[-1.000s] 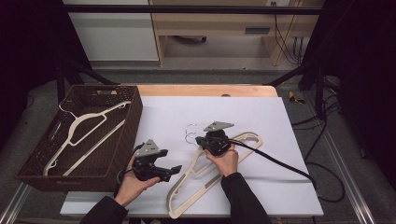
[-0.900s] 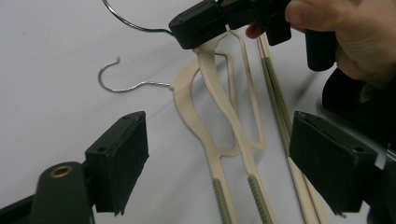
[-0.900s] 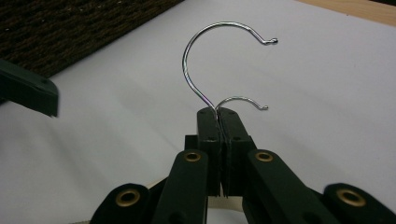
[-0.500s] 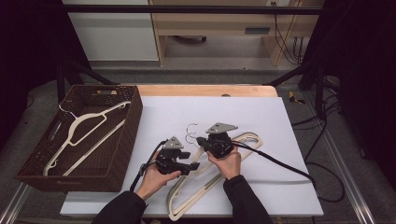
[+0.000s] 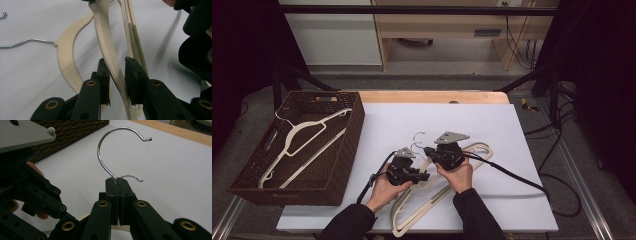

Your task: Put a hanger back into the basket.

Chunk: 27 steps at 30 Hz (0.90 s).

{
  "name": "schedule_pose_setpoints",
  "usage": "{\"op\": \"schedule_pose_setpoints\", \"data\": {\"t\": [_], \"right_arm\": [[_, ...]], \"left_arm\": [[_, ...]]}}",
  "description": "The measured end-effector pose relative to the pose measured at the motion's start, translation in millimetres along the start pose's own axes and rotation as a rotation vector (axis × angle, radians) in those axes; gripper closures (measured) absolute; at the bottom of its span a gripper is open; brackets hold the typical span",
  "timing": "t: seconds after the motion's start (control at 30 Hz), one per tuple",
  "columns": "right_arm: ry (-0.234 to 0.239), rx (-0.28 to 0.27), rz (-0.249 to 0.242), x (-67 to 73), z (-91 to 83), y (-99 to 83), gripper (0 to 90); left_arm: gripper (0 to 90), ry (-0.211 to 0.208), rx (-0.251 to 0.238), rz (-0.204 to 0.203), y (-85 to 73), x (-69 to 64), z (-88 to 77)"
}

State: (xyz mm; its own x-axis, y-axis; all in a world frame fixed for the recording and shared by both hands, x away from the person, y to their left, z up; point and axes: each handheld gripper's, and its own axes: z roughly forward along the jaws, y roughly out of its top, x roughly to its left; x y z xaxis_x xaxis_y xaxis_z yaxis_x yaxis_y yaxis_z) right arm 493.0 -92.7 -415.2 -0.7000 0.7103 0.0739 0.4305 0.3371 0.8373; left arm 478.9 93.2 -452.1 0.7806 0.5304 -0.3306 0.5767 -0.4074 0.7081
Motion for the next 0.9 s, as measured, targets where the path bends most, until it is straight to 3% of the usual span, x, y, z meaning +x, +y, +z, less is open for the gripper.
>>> {"op": "schedule_pose_setpoints", "data": {"t": [0.23, 0.43, 0.67, 0.9], "right_arm": [[-0.007, -0.005, -0.027, 1.3, -14.7, 2.6, 86.8], [0.036, -0.063, -0.012, -4.3, -44.5, -0.4, 77.8], [0.027, -0.097, -0.016, -12.5, -82.1, -20.8, 59.4], [0.012, -0.165, 0.020, -27.1, -113.7, -39.6, 35.2]], "left_arm": [[78.8, -0.014, -0.018, -0.040, 2.1, -7.1, -2.3], [82.3, -0.031, -0.055, -0.076, 3.7, -15.6, -4.8], [85.6, -0.062, -0.087, -0.058, 4.9, -30.5, -7.4], [85.7, -0.068, -0.107, -0.028, 4.4, -41.2, -9.9]]}}
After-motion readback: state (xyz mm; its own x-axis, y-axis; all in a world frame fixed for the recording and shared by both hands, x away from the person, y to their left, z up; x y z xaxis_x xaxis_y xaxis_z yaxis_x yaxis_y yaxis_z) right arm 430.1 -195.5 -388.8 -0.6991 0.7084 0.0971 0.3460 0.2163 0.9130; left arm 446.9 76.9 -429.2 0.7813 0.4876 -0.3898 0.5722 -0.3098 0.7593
